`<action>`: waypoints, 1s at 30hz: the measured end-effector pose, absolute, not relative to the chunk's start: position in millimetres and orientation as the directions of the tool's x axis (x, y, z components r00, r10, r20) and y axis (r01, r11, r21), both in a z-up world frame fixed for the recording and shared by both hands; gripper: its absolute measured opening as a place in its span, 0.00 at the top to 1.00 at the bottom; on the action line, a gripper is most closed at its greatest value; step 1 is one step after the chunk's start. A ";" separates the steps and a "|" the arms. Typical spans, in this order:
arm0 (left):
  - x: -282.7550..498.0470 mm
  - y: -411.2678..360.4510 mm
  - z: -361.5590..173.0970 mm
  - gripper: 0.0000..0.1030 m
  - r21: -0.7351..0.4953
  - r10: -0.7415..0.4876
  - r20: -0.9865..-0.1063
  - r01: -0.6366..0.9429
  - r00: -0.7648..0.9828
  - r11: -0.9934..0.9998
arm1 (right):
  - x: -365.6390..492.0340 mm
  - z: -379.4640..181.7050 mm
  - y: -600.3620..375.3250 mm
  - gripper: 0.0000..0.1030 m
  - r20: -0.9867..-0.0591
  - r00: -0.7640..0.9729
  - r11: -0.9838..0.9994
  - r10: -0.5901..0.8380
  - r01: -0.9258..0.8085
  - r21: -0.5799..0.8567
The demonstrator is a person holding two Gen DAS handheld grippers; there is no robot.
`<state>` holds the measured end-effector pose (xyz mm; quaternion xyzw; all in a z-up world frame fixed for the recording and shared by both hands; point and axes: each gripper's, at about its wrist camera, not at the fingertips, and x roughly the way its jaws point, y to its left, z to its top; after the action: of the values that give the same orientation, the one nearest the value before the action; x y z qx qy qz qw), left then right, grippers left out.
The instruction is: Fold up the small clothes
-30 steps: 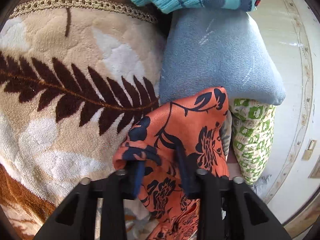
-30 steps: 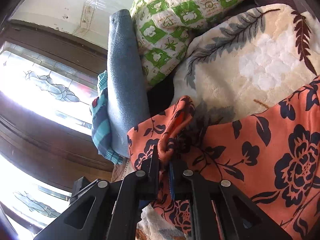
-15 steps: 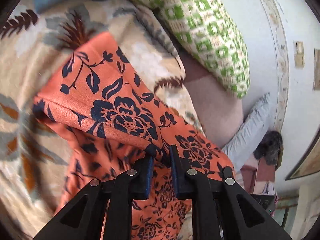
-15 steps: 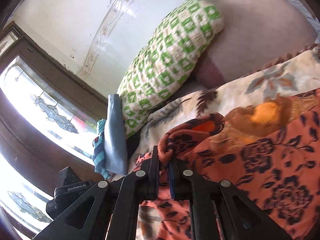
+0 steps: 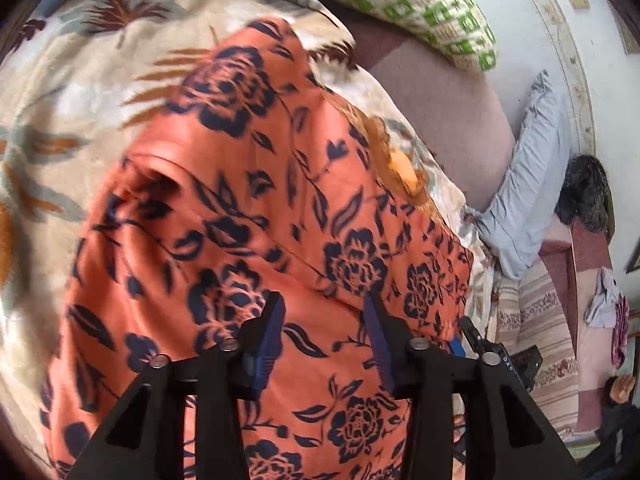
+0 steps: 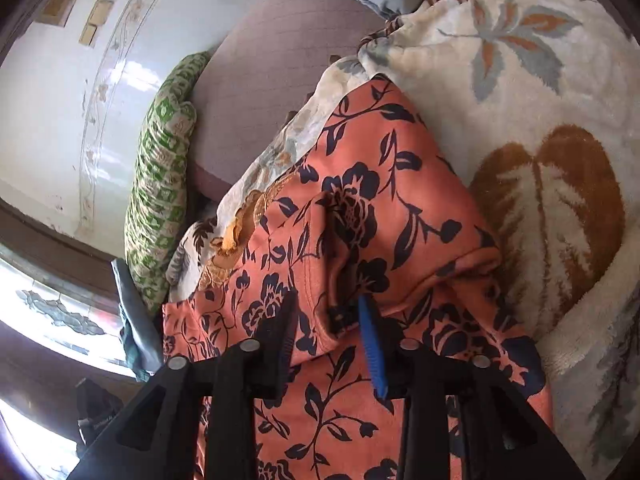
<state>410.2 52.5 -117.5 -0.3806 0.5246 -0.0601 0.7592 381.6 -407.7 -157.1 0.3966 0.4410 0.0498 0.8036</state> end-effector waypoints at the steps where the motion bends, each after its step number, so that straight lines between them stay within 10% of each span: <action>1: 409.5 62.4 -120.6 0.50 -0.632 -0.471 -0.761 -0.343 0.447 0.695 | 385.8 -161.2 -407.4 0.55 -0.668 0.605 0.670 0.433 0.280 0.688; 4: 414.7 83.7 -139.6 0.53 -0.604 -0.446 -0.793 -0.444 0.414 0.661 | 404.6 -170.9 -395.2 0.56 -0.668 0.573 0.659 0.474 0.272 0.701; 7: 422.5 89.6 -142.4 0.63 -0.627 -0.477 -0.778 -0.472 0.408 0.619 | 420.7 -152.7 -371.5 0.92 -0.707 0.522 0.752 0.477 0.174 0.636; 11: 422.5 99.7 -125.0 0.63 -0.653 -0.479 -0.752 -0.408 0.453 0.638 | 414.2 -88.9 -381.3 0.93 -0.629 0.669 0.818 0.395 0.055 0.572; 16: 412.6 114.7 -122.7 0.62 -0.676 -0.482 -0.731 -0.417 0.483 0.607 | 416.7 -120.0 -424.9 0.93 -0.743 0.610 0.863 0.275 0.185 0.470; 21: 416.4 117.9 -104.5 0.62 -0.642 -0.453 -0.755 -0.389 0.474 0.661 | 410.2 -147.9 -439.3 0.86 -0.733 0.584 0.797 0.349 0.227 0.560; 24: 434.4 97.2 -85.3 0.58 -0.564 -0.383 -0.793 -0.335 0.473 0.755 | 420.7 -148.6 -443.3 0.50 -0.718 0.595 0.760 0.362 0.257 0.597; 28: 460.5 71.6 -81.9 0.58 -0.462 -0.304 -0.841 -0.300 0.448 0.835 | 437.8 -127.1 -424.2 0.93 -0.747 0.604 0.861 0.280 0.186 0.473; 30: 470.4 66.0 -97.4 0.58 -0.404 -0.252 -0.870 -0.322 0.423 0.856 | 438.7 -124.7 -425.0 0.94 -0.749 0.624 0.880 0.222 0.203 0.429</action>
<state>470.4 66.0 -97.4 -0.2674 0.5365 0.0220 0.8001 438.7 -425.0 -124.7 0.2449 0.4337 0.0053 0.8671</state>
